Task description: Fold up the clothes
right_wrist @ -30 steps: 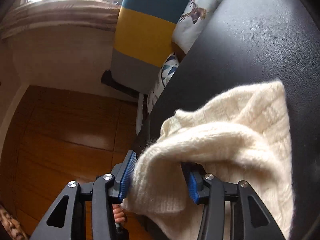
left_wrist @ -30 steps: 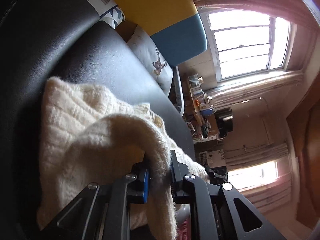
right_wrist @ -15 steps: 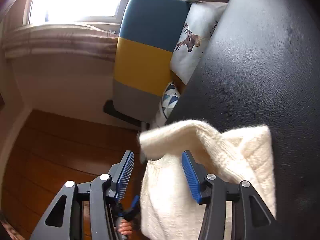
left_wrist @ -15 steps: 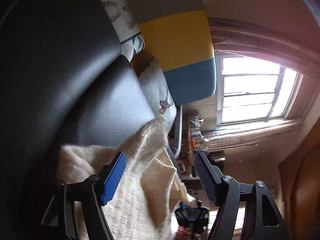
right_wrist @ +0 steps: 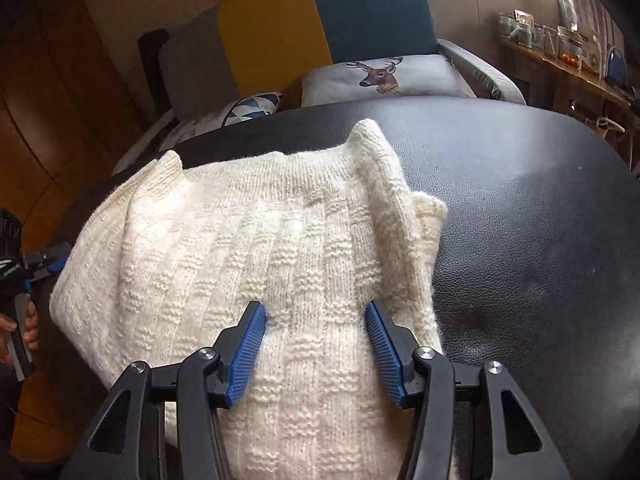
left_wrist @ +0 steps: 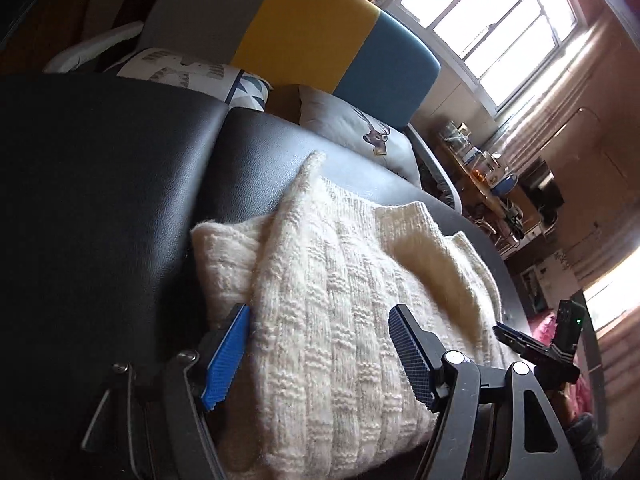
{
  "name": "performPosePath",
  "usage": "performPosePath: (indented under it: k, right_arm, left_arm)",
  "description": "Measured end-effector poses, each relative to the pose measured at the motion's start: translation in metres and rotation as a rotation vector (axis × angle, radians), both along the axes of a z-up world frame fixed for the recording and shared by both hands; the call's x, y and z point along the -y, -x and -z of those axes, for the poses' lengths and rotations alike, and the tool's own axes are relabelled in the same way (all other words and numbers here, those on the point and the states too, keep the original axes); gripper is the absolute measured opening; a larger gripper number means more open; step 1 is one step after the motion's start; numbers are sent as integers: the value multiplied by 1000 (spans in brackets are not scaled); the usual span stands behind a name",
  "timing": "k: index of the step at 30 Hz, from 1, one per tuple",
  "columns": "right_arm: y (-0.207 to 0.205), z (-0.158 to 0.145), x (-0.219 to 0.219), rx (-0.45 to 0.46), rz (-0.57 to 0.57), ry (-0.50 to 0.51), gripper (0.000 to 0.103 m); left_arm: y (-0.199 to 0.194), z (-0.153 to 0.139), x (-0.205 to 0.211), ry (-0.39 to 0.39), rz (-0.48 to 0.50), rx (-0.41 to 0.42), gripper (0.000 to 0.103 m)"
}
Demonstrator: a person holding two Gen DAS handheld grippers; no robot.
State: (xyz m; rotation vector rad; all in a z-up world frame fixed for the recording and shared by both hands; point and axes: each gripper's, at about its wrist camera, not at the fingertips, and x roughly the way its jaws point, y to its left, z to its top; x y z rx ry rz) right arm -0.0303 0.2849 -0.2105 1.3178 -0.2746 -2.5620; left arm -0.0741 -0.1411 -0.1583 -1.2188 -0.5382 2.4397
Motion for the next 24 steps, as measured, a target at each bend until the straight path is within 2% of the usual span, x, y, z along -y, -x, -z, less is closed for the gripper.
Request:
performPosePath:
  k: [2, 3, 4, 5, 6, 9, 11, 18, 20, 21, 22, 24]
  right_arm:
    - [8, 3, -1, 3, 13, 29, 55]
    - [10, 2, -2, 7, 12, 40, 55]
    - [12, 1, -2, 12, 10, 50, 55]
    - [9, 0, -5, 27, 1, 61, 55]
    - [5, -1, -6, 42, -16, 64, 55]
    - [-7, -2, -9, 70, -58, 71, 55]
    - [-16, 0, -10, 63, -61, 84, 55]
    - [-29, -1, -4, 50, -96, 56, 55]
    - [-30, -1, -4, 48, -97, 51, 55]
    - [-31, -2, -3, 44, -95, 47, 55]
    - [-32, -2, -2, 40, -92, 43, 55]
    - [-35, -4, 0, 33, -84, 31, 55]
  left_arm:
    - [4, 2, -9, 85, 8, -5, 68]
    - [5, 3, -14, 129, 15, -7, 45]
    - [6, 4, -18, 172, 23, -8, 15]
    - [2, -1, -16, 150, 24, -22, 7]
    - [-1, -6, -14, 126, 25, -37, 7]
    - [-27, -35, 12, -105, 10, -80, 7]
    - [-46, -35, 37, -220, -33, -37, 7]
    - [-53, -28, 58, -205, -95, -29, 11]
    - [-55, -27, 64, -200, -112, -27, 23]
    - [-56, -26, 67, -198, -121, -26, 34]
    - [-57, -25, 70, -196, -130, -25, 41]
    - [-59, -23, 77, -191, -147, -23, 47]
